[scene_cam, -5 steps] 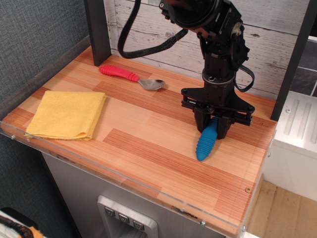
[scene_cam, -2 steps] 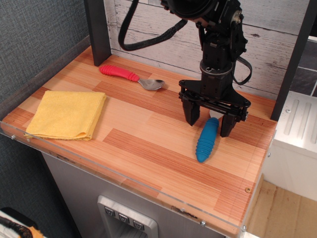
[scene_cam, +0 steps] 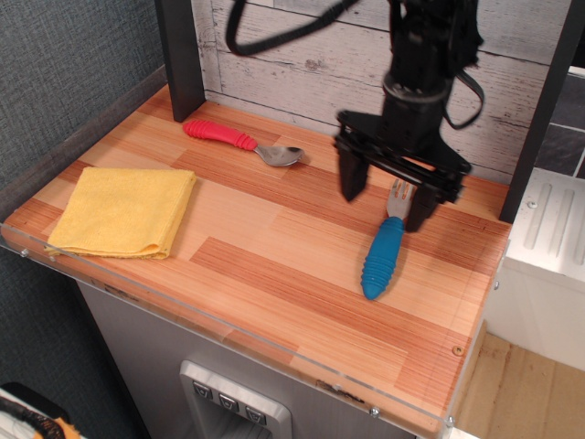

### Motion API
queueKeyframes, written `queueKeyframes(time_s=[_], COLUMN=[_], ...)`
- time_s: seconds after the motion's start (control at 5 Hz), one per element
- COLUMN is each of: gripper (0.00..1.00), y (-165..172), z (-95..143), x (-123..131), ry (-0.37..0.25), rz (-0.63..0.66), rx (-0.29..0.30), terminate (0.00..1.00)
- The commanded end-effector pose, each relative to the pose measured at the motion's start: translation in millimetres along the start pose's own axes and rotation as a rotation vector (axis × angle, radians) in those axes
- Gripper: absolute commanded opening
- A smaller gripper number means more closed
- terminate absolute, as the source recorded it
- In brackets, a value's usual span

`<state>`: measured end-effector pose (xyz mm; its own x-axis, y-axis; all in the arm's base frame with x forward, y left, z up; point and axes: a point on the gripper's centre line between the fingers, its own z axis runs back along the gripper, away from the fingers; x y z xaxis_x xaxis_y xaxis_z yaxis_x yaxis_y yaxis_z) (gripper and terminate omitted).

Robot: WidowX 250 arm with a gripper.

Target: Move the fork from the edge of the table to the right side of the table

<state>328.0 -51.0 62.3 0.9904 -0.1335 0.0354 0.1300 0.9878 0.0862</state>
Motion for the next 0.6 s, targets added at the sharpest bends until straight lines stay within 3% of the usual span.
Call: queueKeyframes(time_s=[0.0,0.2,0.4], gripper=[1.00,1.00,1.00], y=[6,13,25], z=[52,62,83], x=[-35,-62,-100], ry=[0.094,0.125,0.168], rz=[-0.105,-0.124,-0.093], rx=[0.029,0.045,-0.045], terminate=[0.00,0.00,0.00])
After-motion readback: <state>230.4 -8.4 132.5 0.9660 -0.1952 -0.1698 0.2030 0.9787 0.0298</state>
